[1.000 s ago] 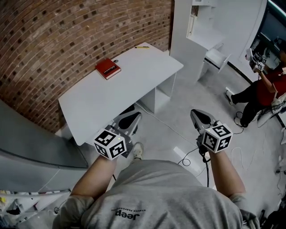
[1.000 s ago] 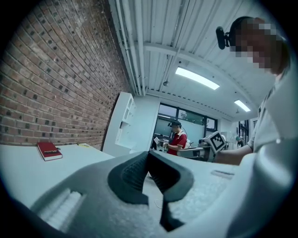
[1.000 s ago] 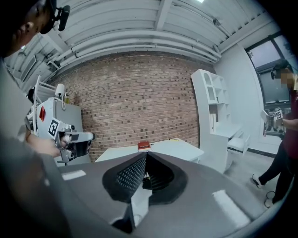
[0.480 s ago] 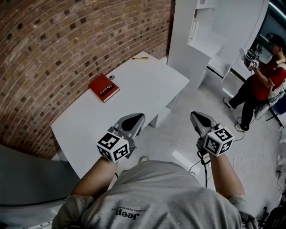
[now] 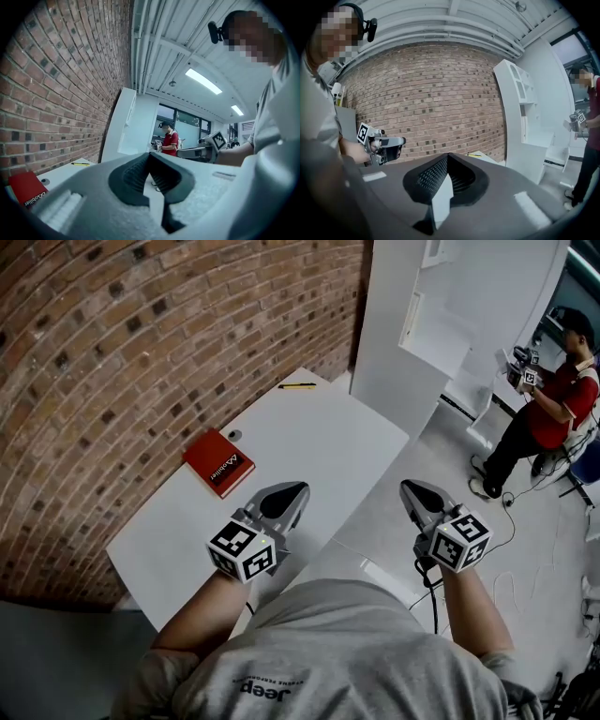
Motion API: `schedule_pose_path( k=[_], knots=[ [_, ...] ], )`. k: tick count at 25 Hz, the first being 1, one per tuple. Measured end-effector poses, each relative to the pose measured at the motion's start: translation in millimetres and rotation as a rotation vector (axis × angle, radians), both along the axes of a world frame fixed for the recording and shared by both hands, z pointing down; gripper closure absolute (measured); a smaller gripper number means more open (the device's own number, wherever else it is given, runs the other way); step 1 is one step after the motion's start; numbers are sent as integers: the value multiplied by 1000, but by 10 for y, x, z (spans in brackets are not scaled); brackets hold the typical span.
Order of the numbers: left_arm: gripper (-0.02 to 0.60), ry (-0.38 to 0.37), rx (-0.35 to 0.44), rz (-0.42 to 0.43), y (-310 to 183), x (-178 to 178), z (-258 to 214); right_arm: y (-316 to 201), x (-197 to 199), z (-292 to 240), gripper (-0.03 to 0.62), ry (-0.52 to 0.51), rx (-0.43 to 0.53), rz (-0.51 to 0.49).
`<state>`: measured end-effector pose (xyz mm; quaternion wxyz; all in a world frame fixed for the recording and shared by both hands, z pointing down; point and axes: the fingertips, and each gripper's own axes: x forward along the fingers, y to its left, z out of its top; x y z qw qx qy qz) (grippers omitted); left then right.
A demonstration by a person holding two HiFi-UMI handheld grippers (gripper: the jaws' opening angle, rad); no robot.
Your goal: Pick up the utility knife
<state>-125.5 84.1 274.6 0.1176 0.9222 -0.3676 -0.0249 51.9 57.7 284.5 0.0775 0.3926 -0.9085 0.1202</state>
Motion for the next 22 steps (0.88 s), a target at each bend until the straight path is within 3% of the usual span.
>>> schedule_pose_path(
  k=[10,22],
  knots=[
    [583,-25,-9,-84,-894,18,132,-1057,257,177,585,-6,-7,-26],
    [583,-32,-42,-264,-2518,834,328,-2939,965,358,585,39,0,-176]
  ],
)
